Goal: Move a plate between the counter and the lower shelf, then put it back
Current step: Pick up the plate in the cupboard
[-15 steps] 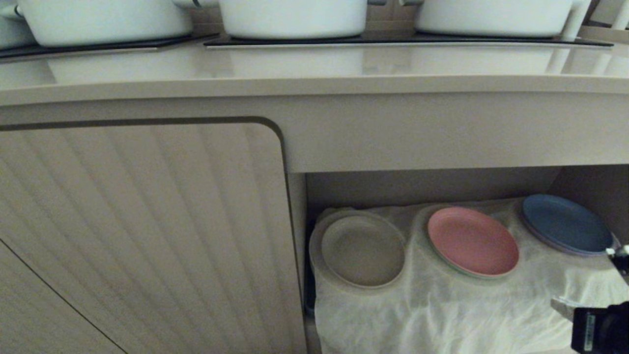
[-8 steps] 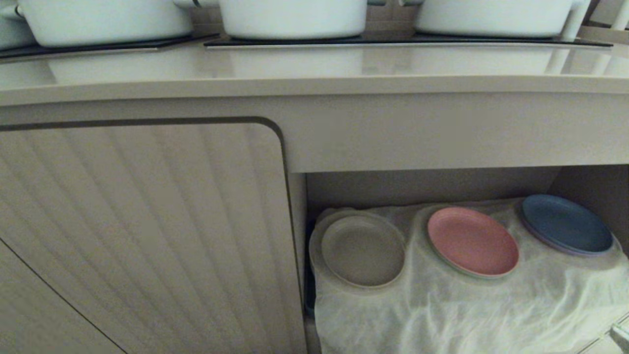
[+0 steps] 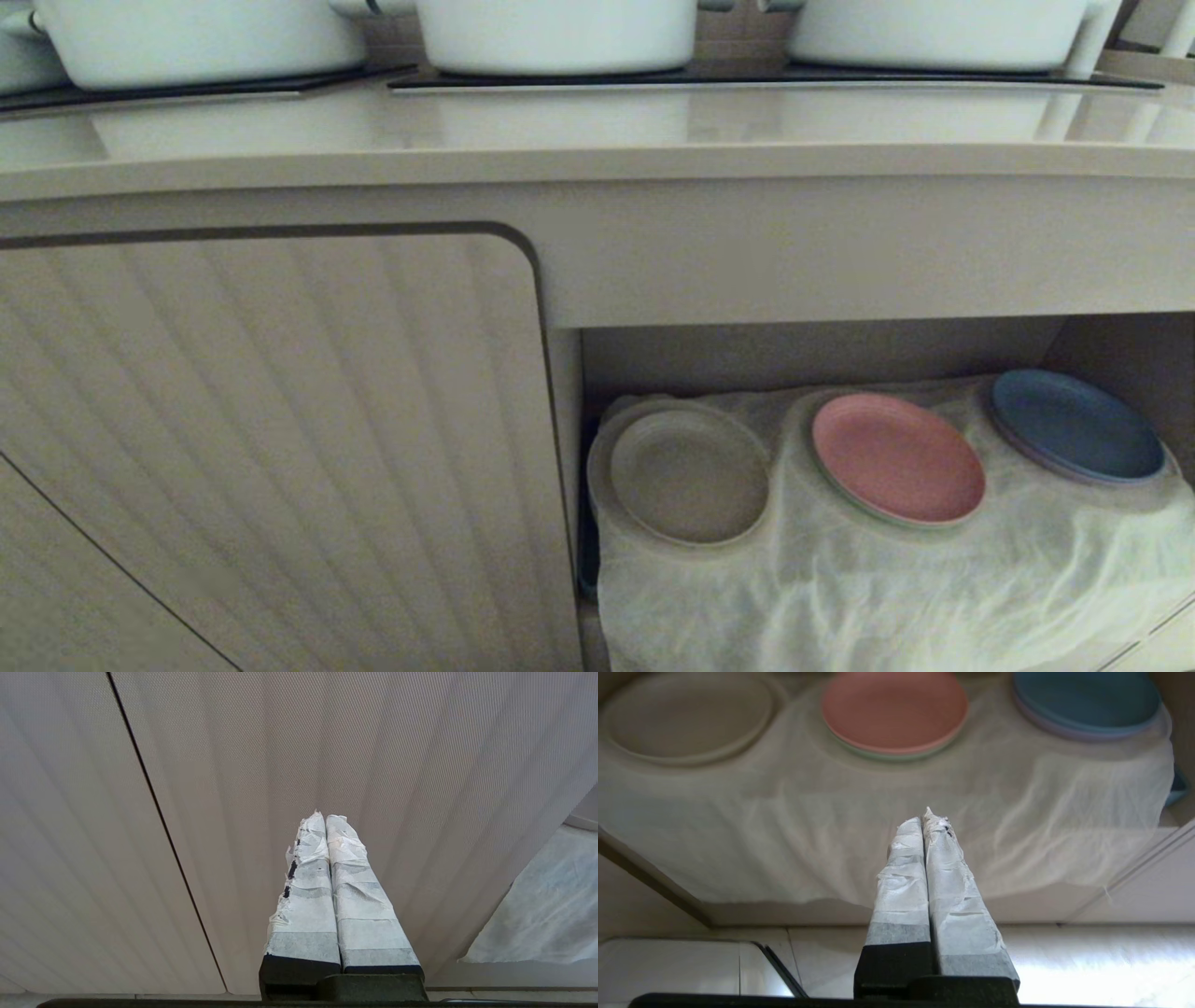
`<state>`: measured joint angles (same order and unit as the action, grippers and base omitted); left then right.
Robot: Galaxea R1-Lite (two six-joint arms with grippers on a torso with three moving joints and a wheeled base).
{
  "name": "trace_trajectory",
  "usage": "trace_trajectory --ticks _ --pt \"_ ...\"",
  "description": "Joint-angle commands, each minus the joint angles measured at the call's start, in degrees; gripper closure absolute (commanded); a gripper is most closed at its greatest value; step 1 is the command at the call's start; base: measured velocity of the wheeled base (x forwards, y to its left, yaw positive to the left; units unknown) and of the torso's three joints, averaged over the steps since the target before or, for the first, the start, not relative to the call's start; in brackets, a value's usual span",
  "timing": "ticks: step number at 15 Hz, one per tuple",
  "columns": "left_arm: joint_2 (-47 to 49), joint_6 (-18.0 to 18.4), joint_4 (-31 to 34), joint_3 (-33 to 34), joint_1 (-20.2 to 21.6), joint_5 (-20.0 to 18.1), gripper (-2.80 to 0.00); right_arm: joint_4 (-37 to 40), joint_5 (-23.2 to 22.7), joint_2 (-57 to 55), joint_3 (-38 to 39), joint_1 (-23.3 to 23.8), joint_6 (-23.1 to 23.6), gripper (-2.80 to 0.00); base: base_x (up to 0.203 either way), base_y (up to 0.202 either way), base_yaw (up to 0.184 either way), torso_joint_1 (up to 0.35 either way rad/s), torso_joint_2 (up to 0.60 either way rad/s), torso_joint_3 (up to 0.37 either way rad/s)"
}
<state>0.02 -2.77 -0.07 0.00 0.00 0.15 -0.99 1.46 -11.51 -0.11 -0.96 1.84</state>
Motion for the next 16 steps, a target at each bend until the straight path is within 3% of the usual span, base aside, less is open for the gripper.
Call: trace_trajectory --ticks 1,16 --pt "0.0 0.0 0.0 0.0 0.0 0.0 0.0 1.7 -1.1 10.1 -0.3 0.8 0.0 0.0 0.0 0.0 0.0 0.0 0.0 0.0" --pt "0.0 0.0 0.0 0.0 0.0 0.0 0.0 0.6 -1.4 11.5 0.0 1.0 -0.3 0.0 0.0 0.0 0.0 0.0 0.0 0.0"
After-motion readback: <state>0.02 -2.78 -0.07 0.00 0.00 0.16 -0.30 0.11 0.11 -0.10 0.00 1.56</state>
